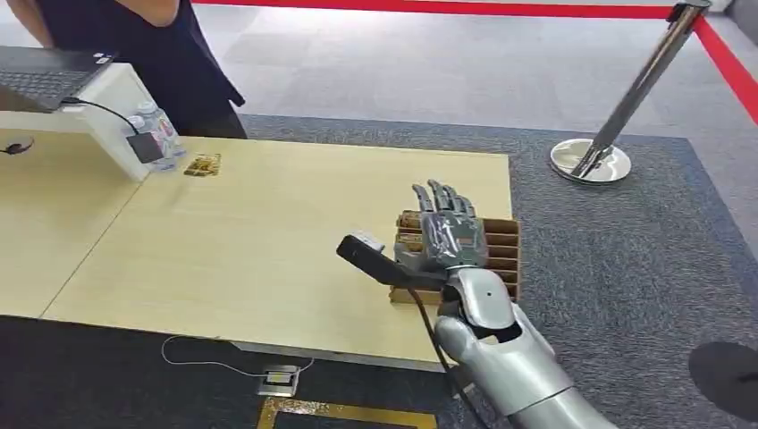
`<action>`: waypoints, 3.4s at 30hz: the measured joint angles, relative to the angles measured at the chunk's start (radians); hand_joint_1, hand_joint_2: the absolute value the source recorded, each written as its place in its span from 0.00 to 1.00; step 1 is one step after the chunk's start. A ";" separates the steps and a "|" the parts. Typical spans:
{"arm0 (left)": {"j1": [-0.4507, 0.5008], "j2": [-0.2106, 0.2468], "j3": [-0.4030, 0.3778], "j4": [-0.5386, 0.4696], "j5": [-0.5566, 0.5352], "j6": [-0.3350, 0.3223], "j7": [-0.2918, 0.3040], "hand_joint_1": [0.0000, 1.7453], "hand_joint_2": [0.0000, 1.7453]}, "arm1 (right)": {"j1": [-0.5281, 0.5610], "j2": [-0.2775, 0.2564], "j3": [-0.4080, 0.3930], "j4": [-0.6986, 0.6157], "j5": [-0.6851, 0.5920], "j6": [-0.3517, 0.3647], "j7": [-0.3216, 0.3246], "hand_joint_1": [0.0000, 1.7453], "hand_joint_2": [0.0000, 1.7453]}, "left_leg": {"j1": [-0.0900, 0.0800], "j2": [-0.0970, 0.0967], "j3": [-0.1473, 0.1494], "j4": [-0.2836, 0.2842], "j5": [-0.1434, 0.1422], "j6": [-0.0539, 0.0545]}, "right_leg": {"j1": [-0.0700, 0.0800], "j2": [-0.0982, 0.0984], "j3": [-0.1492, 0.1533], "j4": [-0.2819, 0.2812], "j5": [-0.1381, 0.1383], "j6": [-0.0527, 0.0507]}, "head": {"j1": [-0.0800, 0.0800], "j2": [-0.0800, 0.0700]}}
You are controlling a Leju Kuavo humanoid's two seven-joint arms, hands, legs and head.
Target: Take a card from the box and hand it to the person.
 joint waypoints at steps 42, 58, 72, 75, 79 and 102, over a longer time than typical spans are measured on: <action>0.000 0.000 -0.008 0.000 -0.016 -0.002 0.006 0.00 1.00 | -0.045 0.043 -0.036 0.177 -0.017 -0.025 0.009 0.51 1.00 | 0.000 0.000 0.000 0.000 0.000 0.000 | 0.000 0.000 0.000 0.000 0.000 0.000 | 0.000 0.000; 0.000 0.002 -0.015 0.000 -0.017 -0.002 0.014 0.00 1.00 | -0.047 0.039 -0.047 0.196 -0.017 -0.023 0.010 0.54 1.00 | 0.000 0.000 0.000 0.000 0.000 0.000 | 0.000 0.000 0.000 0.000 0.000 0.000 | 0.000 0.000; 0.000 0.002 -0.024 0.000 -0.018 0.000 0.014 0.00 1.00 | -0.065 0.042 -0.054 0.237 -0.010 -0.024 0.024 0.53 1.00 | 0.000 0.000 0.000 0.000 0.000 0.000 | 0.000 0.000 0.000 0.000 0.000 0.000 | 0.000 0.000; 0.000 0.002 -0.024 0.000 -0.019 0.000 0.015 0.00 1.00 | -0.067 0.047 -0.057 0.248 -0.006 -0.025 0.024 0.53 1.00 | 0.000 0.000 0.000 0.000 0.000 0.000 | 0.000 0.000 0.000 0.000 0.000 0.000 | 0.000 0.000; 0.000 0.002 -0.025 0.000 -0.020 -0.002 0.015 0.00 1.00 | -0.073 0.050 -0.061 0.260 -0.001 -0.026 0.024 0.52 1.00 | 0.000 0.000 0.000 0.000 0.000 0.000 | 0.000 0.000 0.000 0.000 0.000 0.000 | 0.000 0.000; 0.000 0.002 -0.025 0.000 -0.021 -0.003 0.016 0.00 1.00 | -0.100 0.062 -0.080 0.311 0.010 -0.022 0.037 0.52 1.00 | 0.000 0.000 0.000 0.000 0.000 0.000 | 0.000 0.000 0.000 0.000 0.000 0.000 | 0.000 0.000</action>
